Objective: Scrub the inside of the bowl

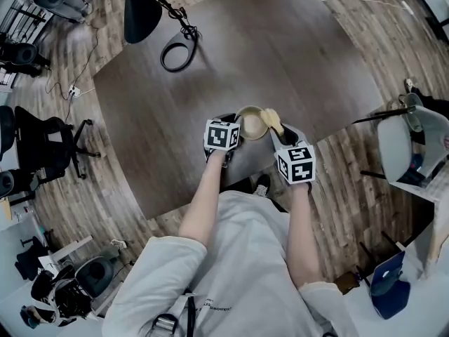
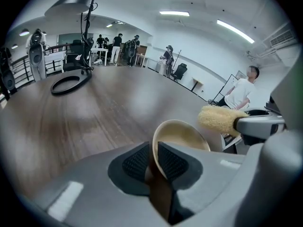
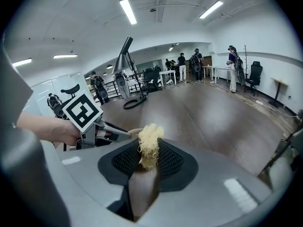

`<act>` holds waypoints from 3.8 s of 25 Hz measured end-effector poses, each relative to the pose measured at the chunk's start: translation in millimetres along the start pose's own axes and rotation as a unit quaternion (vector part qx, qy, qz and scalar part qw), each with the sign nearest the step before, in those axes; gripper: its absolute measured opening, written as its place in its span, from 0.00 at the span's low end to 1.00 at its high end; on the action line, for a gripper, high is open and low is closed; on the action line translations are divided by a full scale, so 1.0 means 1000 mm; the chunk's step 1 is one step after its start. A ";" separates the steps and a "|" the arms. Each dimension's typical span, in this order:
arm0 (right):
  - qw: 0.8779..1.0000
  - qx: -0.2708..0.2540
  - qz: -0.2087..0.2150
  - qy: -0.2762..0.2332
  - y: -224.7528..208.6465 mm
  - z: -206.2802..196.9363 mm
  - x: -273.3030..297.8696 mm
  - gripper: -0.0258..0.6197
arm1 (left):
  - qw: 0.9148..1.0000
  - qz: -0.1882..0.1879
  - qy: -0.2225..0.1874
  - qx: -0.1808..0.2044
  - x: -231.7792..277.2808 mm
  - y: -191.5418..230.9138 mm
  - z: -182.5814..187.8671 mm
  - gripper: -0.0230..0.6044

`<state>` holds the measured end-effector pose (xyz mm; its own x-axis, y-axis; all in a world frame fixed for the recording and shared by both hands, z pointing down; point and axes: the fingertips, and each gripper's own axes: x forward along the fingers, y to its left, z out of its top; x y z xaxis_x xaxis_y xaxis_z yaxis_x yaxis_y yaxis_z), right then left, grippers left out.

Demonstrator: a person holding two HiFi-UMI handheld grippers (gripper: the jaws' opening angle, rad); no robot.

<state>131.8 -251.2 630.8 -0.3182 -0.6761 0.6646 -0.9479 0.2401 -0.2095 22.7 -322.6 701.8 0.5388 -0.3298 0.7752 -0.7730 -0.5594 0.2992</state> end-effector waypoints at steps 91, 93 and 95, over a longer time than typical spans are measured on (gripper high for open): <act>0.952 -0.276 0.122 0.047 0.168 0.006 -0.082 0.22 | 0.954 0.172 -0.243 0.018 -0.220 -0.049 0.005 0.06; 0.952 -0.273 0.130 0.048 0.172 0.005 -0.082 0.22 | 0.955 0.168 -0.243 0.014 -0.218 -0.051 0.004 0.06; 0.953 -0.266 0.138 0.042 0.173 0.005 -0.083 0.22 | 0.957 0.162 -0.241 0.010 -0.214 -0.054 0.001 0.06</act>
<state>-6.0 -157.5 535.6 -0.5305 -0.4835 0.6962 -0.6777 0.7353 -0.0057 -50.6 -222.8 518.7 0.3673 -0.7985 0.4769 -0.9216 -0.3814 0.0712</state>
